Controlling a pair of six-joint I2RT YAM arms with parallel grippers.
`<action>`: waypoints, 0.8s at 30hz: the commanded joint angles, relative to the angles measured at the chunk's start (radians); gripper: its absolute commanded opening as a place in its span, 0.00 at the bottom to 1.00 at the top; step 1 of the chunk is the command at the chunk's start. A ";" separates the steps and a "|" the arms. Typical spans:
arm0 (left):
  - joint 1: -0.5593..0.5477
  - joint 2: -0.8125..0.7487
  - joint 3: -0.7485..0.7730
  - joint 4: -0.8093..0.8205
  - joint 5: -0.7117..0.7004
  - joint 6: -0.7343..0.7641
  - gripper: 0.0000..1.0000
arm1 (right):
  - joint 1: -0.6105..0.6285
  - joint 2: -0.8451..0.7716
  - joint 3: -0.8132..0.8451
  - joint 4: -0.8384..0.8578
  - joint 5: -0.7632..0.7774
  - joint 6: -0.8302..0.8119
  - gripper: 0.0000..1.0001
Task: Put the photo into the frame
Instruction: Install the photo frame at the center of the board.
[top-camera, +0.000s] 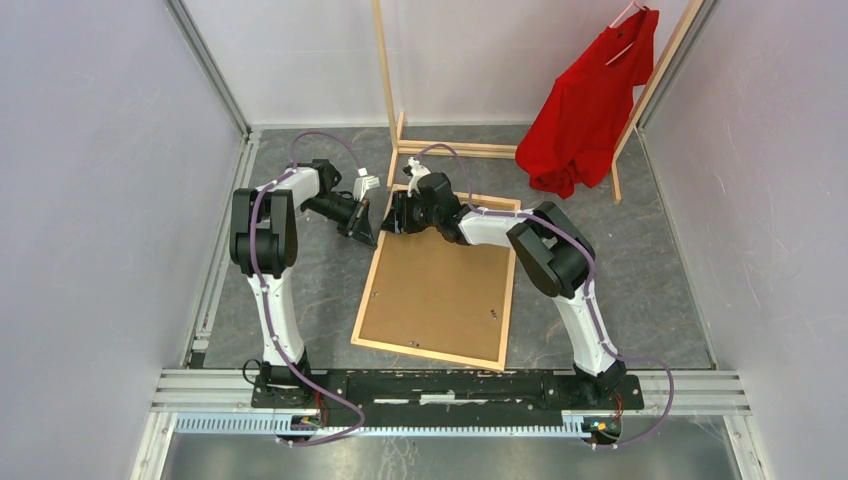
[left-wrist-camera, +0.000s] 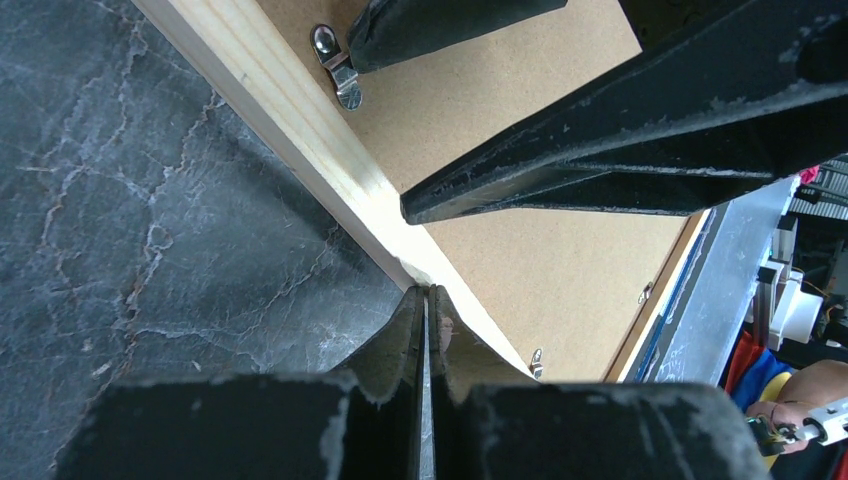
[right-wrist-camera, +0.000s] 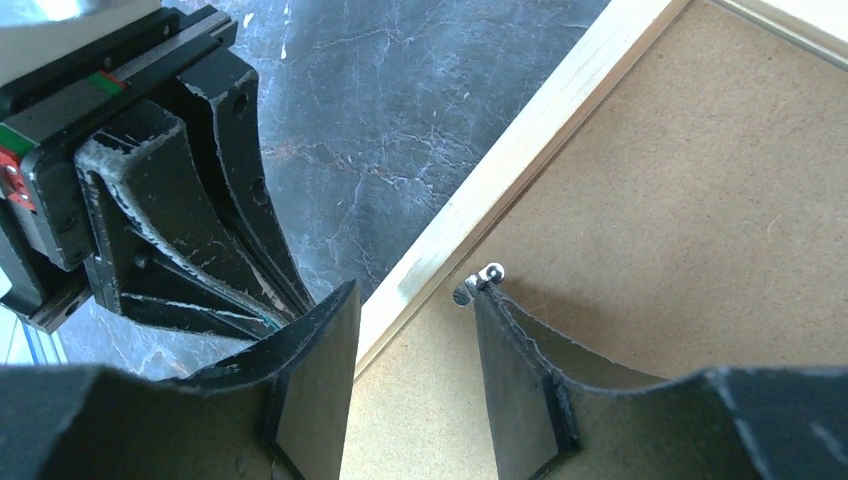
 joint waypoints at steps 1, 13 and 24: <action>-0.011 -0.016 -0.027 -0.005 -0.016 0.016 0.07 | 0.023 0.027 -0.025 -0.001 0.043 0.056 0.52; -0.011 -0.017 -0.027 -0.005 -0.016 0.013 0.08 | 0.051 0.011 -0.124 0.084 0.177 0.205 0.50; -0.011 -0.015 -0.025 -0.005 -0.017 0.013 0.07 | 0.072 -0.100 -0.252 0.091 0.234 0.174 0.51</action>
